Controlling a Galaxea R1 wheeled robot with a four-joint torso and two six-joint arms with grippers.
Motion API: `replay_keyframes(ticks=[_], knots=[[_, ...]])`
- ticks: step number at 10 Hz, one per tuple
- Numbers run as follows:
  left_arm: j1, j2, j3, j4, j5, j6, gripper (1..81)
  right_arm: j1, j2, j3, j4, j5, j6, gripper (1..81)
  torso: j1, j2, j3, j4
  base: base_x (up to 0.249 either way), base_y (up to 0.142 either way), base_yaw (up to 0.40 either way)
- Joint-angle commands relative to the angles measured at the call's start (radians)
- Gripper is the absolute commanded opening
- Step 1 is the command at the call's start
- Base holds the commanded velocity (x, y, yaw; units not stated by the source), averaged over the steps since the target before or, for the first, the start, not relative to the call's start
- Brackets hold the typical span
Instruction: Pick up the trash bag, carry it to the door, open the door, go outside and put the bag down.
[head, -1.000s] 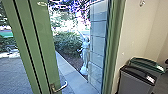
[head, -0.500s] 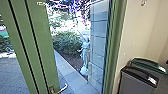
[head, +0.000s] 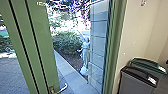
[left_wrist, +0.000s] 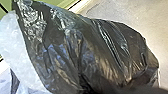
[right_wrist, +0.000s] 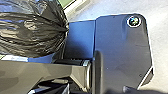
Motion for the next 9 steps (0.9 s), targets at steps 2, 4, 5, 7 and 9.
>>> replay_keyframes(ticks=[2,4,5,7,9], knots=[[-0.058,-0.003,0.004,0.007,0.012,0.006,1.0,0.042,0.014,0.005,-0.01,-0.067,-0.007,81.1,0.0,0.0,0.0,0.0,0.0,0.0,0.0],[-0.059,-0.002,0.005,0.032,0.013,0.006,1.0,0.043,0.014,0.005,-0.01,-0.067,-0.007,81.1,0.0,0.0,0.0,0.0,0.0,0.0,0.0],[-0.059,-0.002,0.005,0.033,0.013,0.006,1.0,0.043,0.014,0.005,-0.01,-0.067,-0.006,81.1,0.0,0.0,0.0,0.0,0.0,0.0,0.0],[-0.059,-0.003,0.005,0.033,0.016,0.006,1.0,0.045,0.014,0.005,-0.01,-0.067,-0.006,81.1,0.0,0.0,0.0,0.0,0.0,0.0,0.0],[-0.059,-0.003,0.005,0.035,0.018,0.006,1.0,0.045,0.014,0.005,-0.01,-0.067,-0.006,81.1,0.0,0.0,0.0,0.0,0.0,0.0,0.0]])
